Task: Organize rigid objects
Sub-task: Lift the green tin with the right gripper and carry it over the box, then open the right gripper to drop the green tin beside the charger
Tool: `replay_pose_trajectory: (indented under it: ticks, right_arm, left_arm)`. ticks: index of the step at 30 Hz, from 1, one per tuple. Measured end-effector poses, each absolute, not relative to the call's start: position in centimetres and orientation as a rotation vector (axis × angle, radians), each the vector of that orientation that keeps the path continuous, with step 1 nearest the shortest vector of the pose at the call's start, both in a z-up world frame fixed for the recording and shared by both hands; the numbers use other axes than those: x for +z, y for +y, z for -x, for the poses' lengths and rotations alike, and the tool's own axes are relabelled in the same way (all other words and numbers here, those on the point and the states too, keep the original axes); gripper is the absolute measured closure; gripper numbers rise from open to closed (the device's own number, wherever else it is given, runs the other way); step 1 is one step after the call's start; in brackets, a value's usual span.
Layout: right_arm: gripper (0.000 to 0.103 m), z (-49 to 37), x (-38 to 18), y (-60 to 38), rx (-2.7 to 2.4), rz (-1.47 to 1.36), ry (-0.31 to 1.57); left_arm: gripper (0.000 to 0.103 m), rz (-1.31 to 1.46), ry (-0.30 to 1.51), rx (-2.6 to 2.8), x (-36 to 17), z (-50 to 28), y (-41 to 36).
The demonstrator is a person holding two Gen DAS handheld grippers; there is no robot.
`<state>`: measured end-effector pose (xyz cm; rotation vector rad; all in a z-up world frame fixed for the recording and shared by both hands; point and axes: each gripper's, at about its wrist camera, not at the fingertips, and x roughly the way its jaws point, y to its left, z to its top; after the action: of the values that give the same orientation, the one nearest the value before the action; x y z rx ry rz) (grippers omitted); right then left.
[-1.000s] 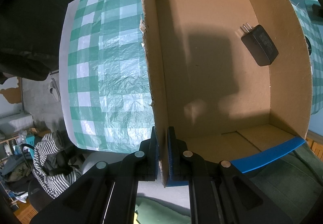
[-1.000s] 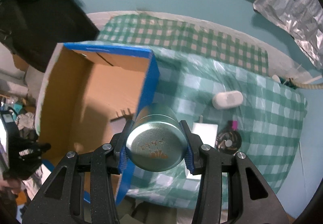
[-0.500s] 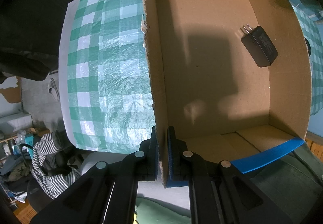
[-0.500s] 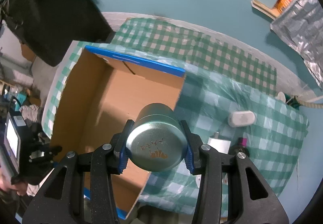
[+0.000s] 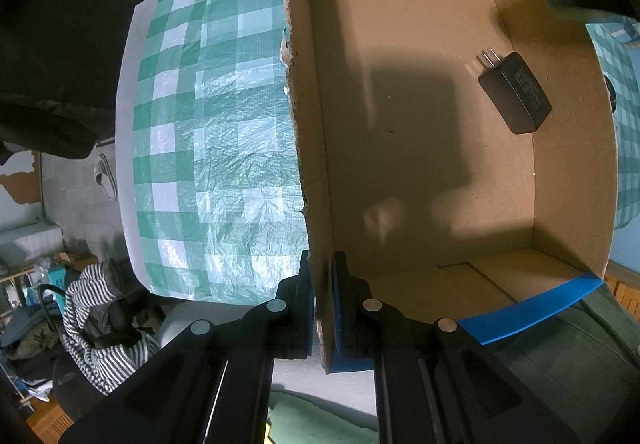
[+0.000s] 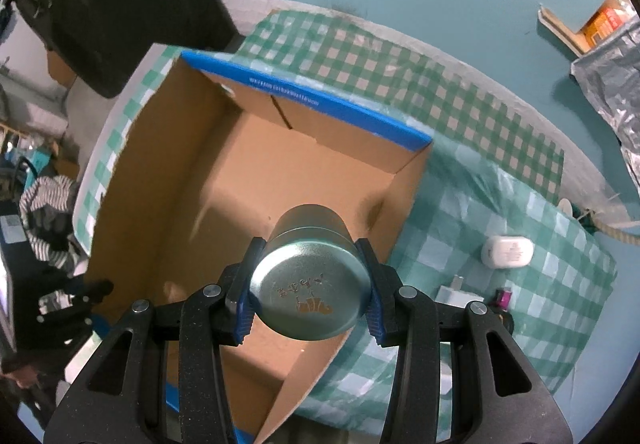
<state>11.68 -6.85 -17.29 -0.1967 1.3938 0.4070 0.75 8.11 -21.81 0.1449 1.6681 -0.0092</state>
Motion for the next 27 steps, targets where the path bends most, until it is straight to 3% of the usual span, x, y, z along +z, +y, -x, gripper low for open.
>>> replay_pose_trajectory:
  ticks: [27]
  right_arm:
    - [0.059,-12.0,-21.4,-6.8,0.387,0.209,1.467]
  left_arm:
    - [0.094,-0.14,1.668,0.001,-21.7,-0.6,8.2]
